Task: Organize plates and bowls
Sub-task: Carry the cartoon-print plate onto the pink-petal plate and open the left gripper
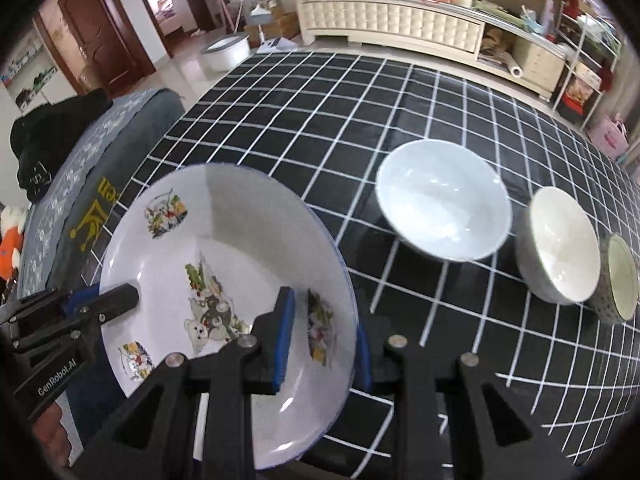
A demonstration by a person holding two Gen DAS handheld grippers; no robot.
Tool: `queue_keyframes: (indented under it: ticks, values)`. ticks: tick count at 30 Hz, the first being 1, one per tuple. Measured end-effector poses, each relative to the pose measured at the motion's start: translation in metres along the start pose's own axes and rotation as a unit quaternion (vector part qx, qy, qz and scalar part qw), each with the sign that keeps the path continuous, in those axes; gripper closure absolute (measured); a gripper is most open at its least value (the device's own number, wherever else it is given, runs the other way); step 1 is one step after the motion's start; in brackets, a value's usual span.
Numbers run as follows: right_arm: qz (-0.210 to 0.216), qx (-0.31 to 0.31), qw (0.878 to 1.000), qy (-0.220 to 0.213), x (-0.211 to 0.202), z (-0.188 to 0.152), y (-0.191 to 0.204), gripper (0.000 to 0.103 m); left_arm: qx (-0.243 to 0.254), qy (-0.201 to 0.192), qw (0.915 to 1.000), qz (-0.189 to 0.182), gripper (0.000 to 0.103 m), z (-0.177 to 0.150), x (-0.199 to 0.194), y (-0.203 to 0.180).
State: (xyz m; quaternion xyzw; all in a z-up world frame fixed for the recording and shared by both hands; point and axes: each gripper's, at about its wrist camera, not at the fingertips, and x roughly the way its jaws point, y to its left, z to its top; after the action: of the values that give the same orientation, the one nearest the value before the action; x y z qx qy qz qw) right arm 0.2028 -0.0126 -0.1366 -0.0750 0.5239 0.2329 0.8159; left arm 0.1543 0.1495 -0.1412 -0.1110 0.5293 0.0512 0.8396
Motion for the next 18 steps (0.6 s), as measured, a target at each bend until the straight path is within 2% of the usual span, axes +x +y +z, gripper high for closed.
queue_keyframes:
  ticks: [18]
  values:
    - [-0.023, -0.018, 0.999, 0.036, 0.036, 0.004, 0.015, 0.071, -0.005, 0.028, 0.9995, 0.013, 0.088, 0.006, 0.028, 0.009]
